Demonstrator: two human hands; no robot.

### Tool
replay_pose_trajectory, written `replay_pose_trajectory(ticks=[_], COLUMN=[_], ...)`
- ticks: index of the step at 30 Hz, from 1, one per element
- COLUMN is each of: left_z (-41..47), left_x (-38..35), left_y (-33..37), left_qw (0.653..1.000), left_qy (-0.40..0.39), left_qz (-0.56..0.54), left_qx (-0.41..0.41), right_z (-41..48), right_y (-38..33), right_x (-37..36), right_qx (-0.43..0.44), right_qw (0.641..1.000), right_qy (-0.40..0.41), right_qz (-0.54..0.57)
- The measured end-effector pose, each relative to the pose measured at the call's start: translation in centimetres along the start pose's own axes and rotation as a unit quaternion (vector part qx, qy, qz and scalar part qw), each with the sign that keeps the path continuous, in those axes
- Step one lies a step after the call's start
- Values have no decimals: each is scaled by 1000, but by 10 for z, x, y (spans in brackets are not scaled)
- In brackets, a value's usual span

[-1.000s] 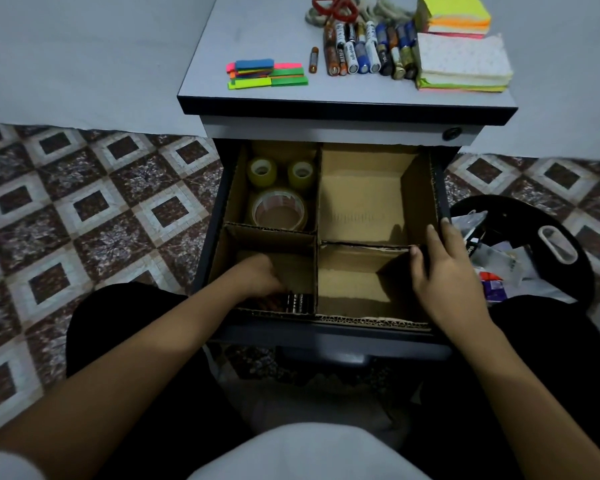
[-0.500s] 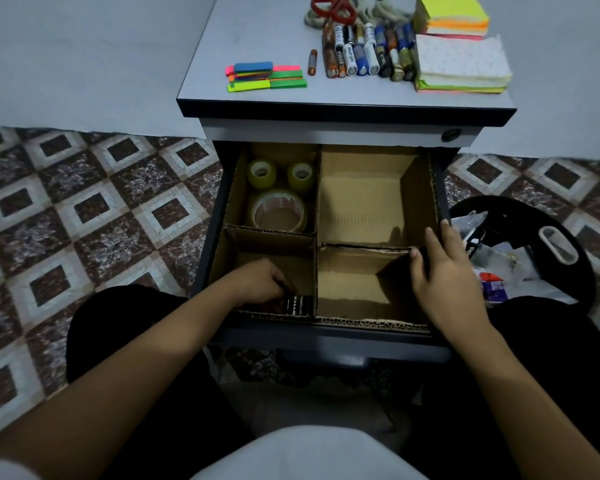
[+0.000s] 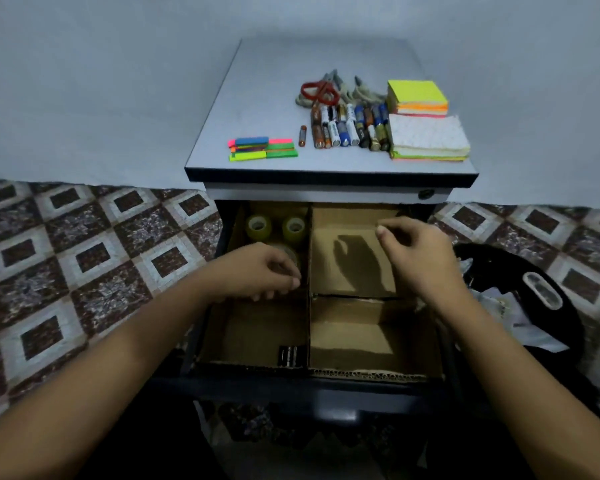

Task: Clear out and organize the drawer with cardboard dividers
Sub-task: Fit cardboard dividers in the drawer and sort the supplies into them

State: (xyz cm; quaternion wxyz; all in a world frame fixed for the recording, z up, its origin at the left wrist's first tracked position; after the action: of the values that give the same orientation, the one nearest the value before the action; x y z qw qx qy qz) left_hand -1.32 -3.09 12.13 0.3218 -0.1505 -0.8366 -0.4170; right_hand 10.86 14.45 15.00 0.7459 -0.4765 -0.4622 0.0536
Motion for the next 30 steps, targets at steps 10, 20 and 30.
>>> replay_pose_trajectory(ticks=[10, 20, 30], left_z=[30, 112, 120], left_x=[143, 167, 166], left_y=[62, 60, 61], left_qw=[964, 939, 940], left_qy=[260, 289, 283], left_qz=[-41, 163, 143], left_qx=[-42, 93, 125], right_z=[92, 152, 170], right_y=[-73, -98, -105], right_x=[3, -2, -12], right_qx=[31, 11, 39], right_qw=[995, 997, 991], right_qy=[-49, -68, -113], right_qz=[82, 17, -68])
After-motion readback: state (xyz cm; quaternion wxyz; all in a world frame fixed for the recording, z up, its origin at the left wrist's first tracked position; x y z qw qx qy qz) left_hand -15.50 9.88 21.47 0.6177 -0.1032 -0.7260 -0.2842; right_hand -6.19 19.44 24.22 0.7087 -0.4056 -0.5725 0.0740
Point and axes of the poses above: each hand's wrist, its own z-axis towards the middle knuckle, its own x-axis out of the back of the hand, y = z × x, the point moved 6 cm from there along z, towards the middle knuckle, and after that the axes turned 7 degrees about z, right-handed, at the moved point
